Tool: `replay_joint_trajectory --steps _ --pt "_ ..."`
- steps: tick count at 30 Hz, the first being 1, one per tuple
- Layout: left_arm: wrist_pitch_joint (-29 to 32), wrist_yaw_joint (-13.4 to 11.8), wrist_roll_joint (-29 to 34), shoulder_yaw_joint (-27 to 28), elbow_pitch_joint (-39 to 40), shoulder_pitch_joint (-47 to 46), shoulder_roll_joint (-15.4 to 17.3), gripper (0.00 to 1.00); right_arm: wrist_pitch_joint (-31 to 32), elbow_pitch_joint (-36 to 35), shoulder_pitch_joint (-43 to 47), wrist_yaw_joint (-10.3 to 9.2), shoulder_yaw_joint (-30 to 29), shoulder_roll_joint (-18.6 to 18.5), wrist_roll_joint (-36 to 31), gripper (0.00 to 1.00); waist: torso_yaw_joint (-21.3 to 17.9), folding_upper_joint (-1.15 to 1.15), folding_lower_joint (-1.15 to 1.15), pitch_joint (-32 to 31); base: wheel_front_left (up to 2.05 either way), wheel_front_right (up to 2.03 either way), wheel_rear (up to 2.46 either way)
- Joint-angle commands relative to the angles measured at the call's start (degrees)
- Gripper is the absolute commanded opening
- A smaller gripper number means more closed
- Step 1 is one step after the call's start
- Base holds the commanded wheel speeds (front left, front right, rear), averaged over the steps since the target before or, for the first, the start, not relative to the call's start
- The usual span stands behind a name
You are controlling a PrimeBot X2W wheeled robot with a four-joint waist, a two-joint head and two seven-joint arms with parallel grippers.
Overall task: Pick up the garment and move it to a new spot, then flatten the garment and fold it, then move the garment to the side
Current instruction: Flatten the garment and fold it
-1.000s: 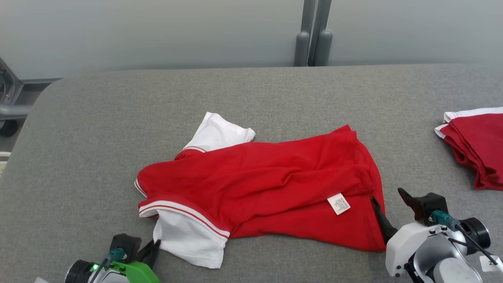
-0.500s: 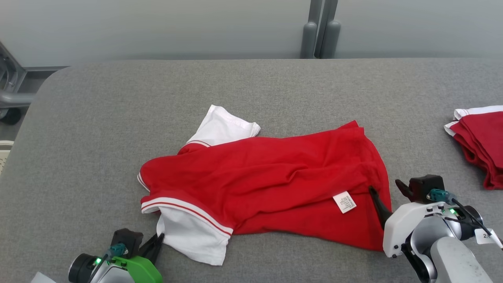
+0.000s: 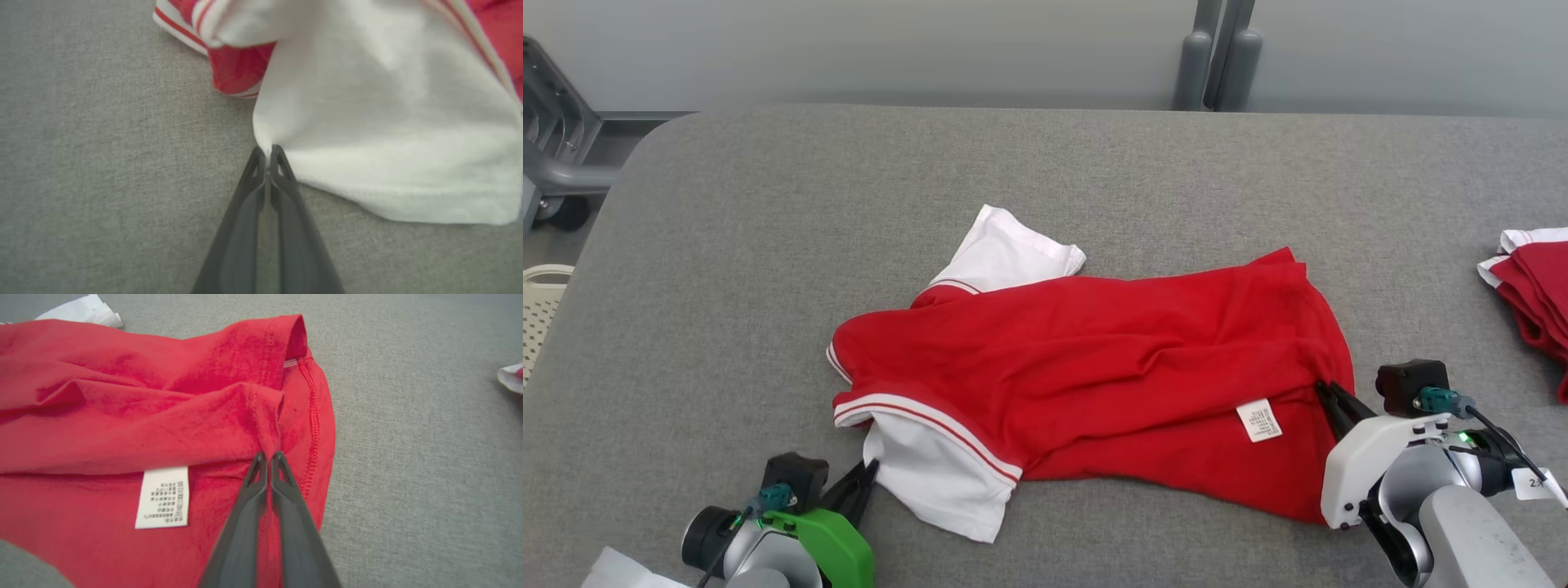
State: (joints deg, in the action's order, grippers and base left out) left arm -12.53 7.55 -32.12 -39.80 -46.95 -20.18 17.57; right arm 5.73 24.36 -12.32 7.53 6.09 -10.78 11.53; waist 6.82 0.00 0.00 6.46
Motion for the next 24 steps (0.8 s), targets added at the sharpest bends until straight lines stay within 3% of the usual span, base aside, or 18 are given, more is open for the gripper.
replay_joint_trajectory --steps 1,15,24 --pt "-0.22 -0.21 -0.74 0.36 0.09 -0.74 -0.25 0.00 -0.44 -0.11 0.32 -0.09 -0.29 -0.18 0.42 0.00 0.12 0.00 0.00 -0.24 0.00 0.00 0.00" --pt "-2.40 -0.17 -10.99 11.56 17.76 -1.64 2.23 0.00 0.61 -9.32 -1.55 -0.09 -2.67 -1.31 4.10 0.00 -0.88 0.00 0.00 -1.35 0.00 0.00 0.00" --pt "3.83 -0.18 -16.09 15.15 25.48 -16.23 3.73 0.00 5.50 -11.11 -18.85 -0.07 3.07 -2.56 9.54 0.00 -3.48 0.00 0.00 6.99 0.00 0.00 0.00"
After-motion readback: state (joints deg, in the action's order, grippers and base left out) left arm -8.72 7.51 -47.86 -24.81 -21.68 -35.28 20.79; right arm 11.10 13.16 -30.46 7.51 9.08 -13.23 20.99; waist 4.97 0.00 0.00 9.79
